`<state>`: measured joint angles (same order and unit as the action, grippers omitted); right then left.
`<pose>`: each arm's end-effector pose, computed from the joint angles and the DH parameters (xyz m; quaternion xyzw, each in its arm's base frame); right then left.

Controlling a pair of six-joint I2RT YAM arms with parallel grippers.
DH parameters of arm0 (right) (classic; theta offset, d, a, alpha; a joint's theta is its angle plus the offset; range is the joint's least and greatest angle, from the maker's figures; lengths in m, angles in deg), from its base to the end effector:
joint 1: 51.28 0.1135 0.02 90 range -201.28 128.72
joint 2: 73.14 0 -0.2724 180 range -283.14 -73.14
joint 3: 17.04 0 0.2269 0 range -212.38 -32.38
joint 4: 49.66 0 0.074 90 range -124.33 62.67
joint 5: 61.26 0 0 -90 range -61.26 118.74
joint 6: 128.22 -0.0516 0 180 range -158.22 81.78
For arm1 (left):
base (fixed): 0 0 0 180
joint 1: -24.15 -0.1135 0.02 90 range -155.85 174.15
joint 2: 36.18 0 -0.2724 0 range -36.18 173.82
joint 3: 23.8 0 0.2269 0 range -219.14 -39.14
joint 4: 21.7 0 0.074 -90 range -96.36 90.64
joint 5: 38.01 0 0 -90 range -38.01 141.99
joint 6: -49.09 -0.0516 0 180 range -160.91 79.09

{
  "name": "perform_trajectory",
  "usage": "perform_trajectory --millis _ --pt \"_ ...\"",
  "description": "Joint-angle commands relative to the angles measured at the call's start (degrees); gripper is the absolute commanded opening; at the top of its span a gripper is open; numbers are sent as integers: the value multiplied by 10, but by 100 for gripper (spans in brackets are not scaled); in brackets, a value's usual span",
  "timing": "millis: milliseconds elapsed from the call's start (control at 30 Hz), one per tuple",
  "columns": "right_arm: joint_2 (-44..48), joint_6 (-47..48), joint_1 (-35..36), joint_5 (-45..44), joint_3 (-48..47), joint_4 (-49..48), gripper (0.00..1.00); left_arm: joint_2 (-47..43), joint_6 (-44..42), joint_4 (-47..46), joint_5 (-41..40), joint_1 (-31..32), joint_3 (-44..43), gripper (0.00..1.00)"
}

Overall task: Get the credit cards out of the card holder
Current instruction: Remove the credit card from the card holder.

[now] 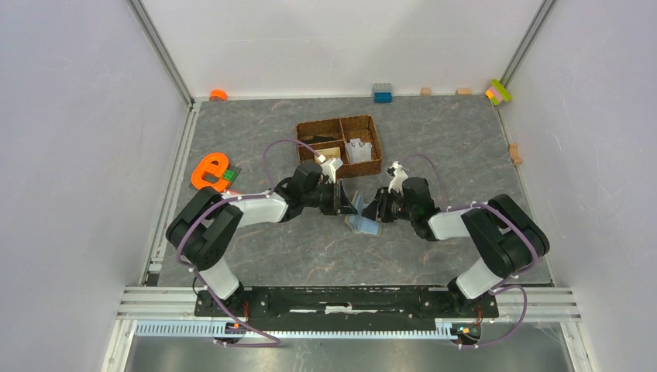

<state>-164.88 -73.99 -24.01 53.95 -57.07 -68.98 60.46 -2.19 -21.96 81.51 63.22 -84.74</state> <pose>0.2306 0.1436 0.1430 -0.0415 0.8606 0.4088 0.3009 0.2422 -0.2294 0.1827 0.1194 0.8591 -0.4545 0.2028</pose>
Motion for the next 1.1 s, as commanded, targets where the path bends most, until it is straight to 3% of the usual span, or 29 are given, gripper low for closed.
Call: perform_trajectory --millis 0,267,367,467,500,600,1067 --pt "18 21 4 -25 -12 1 34 -23 -11 -28 33 8 -13 8" --pt "-10 18 4 -10 -20 -6 35 -15 18 -84 88 8 -6 7" --pt "-10 16 3 2 -26 3 37 -20 6 -52 58 8 -10 7" --pt "33 30 2 -22 -17 19 51 -27 -19 12 2 7 -22 6" --pt "54 37 2 -34 -9 20 61 -28 -19 21 -8 7 -22 5" --pt "101 43 2 -55 27 -12 75 -22 -17 24 -13 6 -24 4" --pt "79 40 12 -46 21 -30 77 -27 -12 -1 12 5 -15 4"
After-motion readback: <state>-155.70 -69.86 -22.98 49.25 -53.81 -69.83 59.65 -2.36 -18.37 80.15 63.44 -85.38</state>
